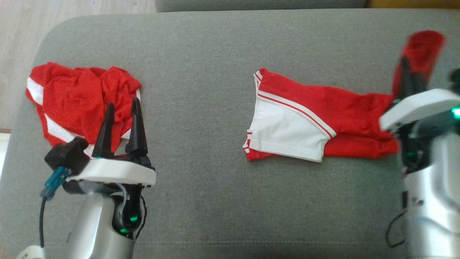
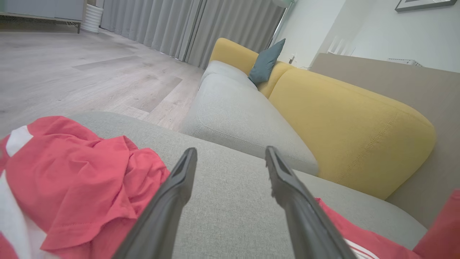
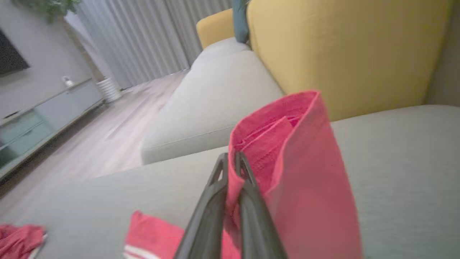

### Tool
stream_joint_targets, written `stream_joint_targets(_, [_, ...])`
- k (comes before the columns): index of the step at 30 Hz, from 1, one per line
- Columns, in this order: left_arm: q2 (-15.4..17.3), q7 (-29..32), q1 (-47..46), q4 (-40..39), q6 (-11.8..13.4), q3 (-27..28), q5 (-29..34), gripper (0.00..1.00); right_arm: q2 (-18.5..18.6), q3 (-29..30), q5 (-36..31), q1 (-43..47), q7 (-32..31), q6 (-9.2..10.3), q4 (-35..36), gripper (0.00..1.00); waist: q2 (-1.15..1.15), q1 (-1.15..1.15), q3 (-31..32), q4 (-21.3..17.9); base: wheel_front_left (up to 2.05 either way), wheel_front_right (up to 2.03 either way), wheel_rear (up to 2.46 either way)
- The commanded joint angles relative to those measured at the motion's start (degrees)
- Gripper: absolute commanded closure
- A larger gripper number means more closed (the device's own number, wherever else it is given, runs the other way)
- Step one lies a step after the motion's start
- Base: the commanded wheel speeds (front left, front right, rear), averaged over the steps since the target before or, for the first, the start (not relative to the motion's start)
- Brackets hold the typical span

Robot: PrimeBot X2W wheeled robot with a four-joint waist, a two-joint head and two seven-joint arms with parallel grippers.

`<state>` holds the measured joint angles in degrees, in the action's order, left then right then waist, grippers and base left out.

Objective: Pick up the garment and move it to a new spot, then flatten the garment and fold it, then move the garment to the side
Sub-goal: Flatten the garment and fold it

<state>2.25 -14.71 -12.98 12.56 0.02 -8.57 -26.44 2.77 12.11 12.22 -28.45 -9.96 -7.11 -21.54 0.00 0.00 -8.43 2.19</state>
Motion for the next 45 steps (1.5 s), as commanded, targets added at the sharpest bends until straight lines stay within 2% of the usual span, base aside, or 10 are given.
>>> stream_joint_targets(1, [0.6, -0.3, -1.1, -1.8, 0.2, 1.7, -0.2, 0.0, 0.1, -4.2, 2.2, -0.7, -0.2, -0.37, 3.0, 1.0, 0.0, 0.0, 0.2, 0.3, 0.0, 0.0, 0.0])
stream_joint_targets(6, [0.6, -0.3, -1.1, -1.7, 0.3, 0.9, -0.5, 0.0, 0.1, -15.2, 6.7, 1.4, 2.0, -0.37, 4.6, 1.0, 0.0, 0.0, 0.1, 1.8, 0.0, 0.0, 0.0])
stream_joint_targets(10, [0.6, -0.3, -1.0, -1.6, 0.5, 0.0, -1.0, 0.0, 0.1, -20.9, 10.4, 2.2, 4.6, -0.37, 2.7, 1.0, 0.0, 0.0, -0.1, 3.5, 0.0, 0.0, 0.0])
stream_joint_targets(25, [0.6, -0.3, -1.1, -1.4, 1.0, -0.8, -1.5, 0.0, 0.1, -31.7, 15.3, 0.1, 10.8, -0.37, -10.5, 1.0, 0.0, 0.0, -1.7, 7.2, 0.0, 0.0, 0.0])
stream_joint_targets(26, [0.6, -0.3, -1.1, -1.4, 1.0, -0.8, -1.6, 0.0, 0.1, -32.8, 15.6, -0.1, 11.4, -0.37, -11.2, 0.77, 0.0, 0.0, -1.7, 7.3, 0.0, 0.0, 0.0])
stream_joint_targets(27, [0.6, -0.3, -1.1, -1.4, 1.1, -0.9, -1.6, 0.0, 0.1, -33.8, 16.2, -0.1, 12.0, -0.37, -11.9, 0.0, 0.0, 0.0, -1.8, 7.3, 0.0, 0.0, 0.0])
stream_joint_targets(32, [0.6, -0.3, -1.0, -1.1, 1.3, -1.1, -1.9, 0.0, 0.1, -40.5, 20.2, -0.3, 14.7, -0.37, -13.8, 0.0, 0.0, 0.0, -1.6, 7.2, 0.0, 0.0, 0.0])
stream_joint_targets(37, [0.6, -0.3, -0.8, -0.8, 1.5, -0.6, -1.8, 0.0, 0.1, -42.4, 21.6, -2.4, 16.8, -0.37, -14.9, 0.0, 0.0, 0.0, -0.9, 5.8, 0.0, 0.0, 0.0])
stream_joint_targets(41, [0.6, -0.3, -0.6, -0.9, 1.3, -0.3, -1.7, 0.0, 0.1, -40.6, 20.8, -4.8, 18.5, -0.37, -13.2, 0.0, 0.0, 0.0, 0.2, 3.8, 0.0, 0.0, 0.0])
stream_joint_targets(45, [0.6, -0.3, -0.5, -1.4, 1.3, -0.3, -1.7, 0.0, 0.1, -34.9, 12.9, -6.8, 19.3, -0.37, -12.3, 0.0, 0.0, 0.0, 0.8, 2.1, 0.0, 0.0, 0.0])
